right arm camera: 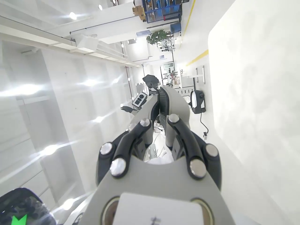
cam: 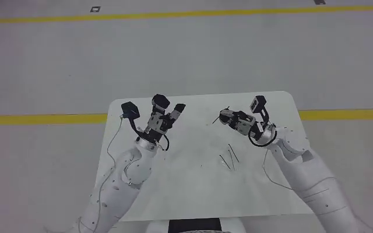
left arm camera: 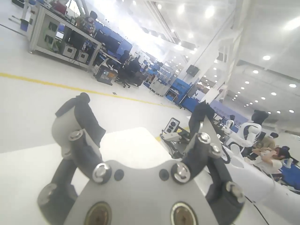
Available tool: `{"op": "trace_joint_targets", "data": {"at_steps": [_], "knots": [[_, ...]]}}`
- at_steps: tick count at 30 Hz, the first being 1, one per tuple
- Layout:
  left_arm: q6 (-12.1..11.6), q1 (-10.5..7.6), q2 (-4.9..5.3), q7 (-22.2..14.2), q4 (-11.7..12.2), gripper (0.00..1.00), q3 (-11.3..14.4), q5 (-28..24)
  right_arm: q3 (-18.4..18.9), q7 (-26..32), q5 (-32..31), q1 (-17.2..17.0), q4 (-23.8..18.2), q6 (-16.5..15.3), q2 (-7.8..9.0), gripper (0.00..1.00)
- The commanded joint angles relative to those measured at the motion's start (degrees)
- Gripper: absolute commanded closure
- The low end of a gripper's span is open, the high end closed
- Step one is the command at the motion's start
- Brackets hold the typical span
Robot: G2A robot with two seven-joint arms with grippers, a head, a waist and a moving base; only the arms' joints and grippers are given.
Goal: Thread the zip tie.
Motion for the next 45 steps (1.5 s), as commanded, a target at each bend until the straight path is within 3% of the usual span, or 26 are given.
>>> {"op": "trace_joint_targets", "data": {"at_steps": [1, 4, 13, 15, 26, 31, 34, 37, 40, 45], "knots": [[0.00, -0.55, 0.17, -1.01, -0.43, 0.00, 0.74, 3.79, -0.17, -0.69, -0.05, -0.30, -0.33, 0.27, -0.10, 1.00], [0.00, -1.16, 0.47, -0.32, 0.63, 0.00, 1.02, 11.59, -0.27, -1.14, -0.25, -0.22, -0.61, 1.07, -0.26, 1.00], [0.00, -3.32, 0.80, 3.84, 2.09, 0.00, 3.60, 27.61, -1.27, -1.69, 0.96, 1.14, 0.46, 4.20, -0.98, 1.00], [0.00, -4.12, 1.30, 4.97, 2.65, 0.00, 4.11, 34.86, -1.42, -1.80, 1.27, 1.46, 0.86, 4.77, -1.12, 1.00], [0.21, -4.28, 1.32, 4.69, 2.38, 0.00, 4.18, 35.56, -1.42, -1.80, 1.27, 1.46, 0.86, 4.77, -1.12, 1.00], [1.08, -4.93, 2.06, 4.07, 2.42, 0.00, 3.73, 46.71, -1.36, -4.57, -1.07, 1.01, 0.08, 4.92, -1.21, 1.00], [0.92, -5.12, 2.30, 3.29, 2.41, 0.00, 3.91, 49.92, -1.45, -5.80, -1.94, 0.78, -0.27, 5.26, -1.36, 1.00], [0.74, -5.26, 2.26, 2.73, 2.73, 0.00, 4.27, 49.32, -1.50, -5.99, -1.68, 0.83, 0.20, 5.28, -1.54, 1.00], [0.00, -5.69, 2.06, 0.78, 3.70, 0.00, 5.84, 43.37, -1.60, -5.85, -1.16, 0.98, 1.03, 5.04, -1.76, 1.00], [0.00, -5.69, 2.06, 0.78, 3.70, 0.00, 5.84, 43.37, -1.60, -5.85, -1.16, 0.98, 1.03, 5.04, -1.76, 1.00]]}}
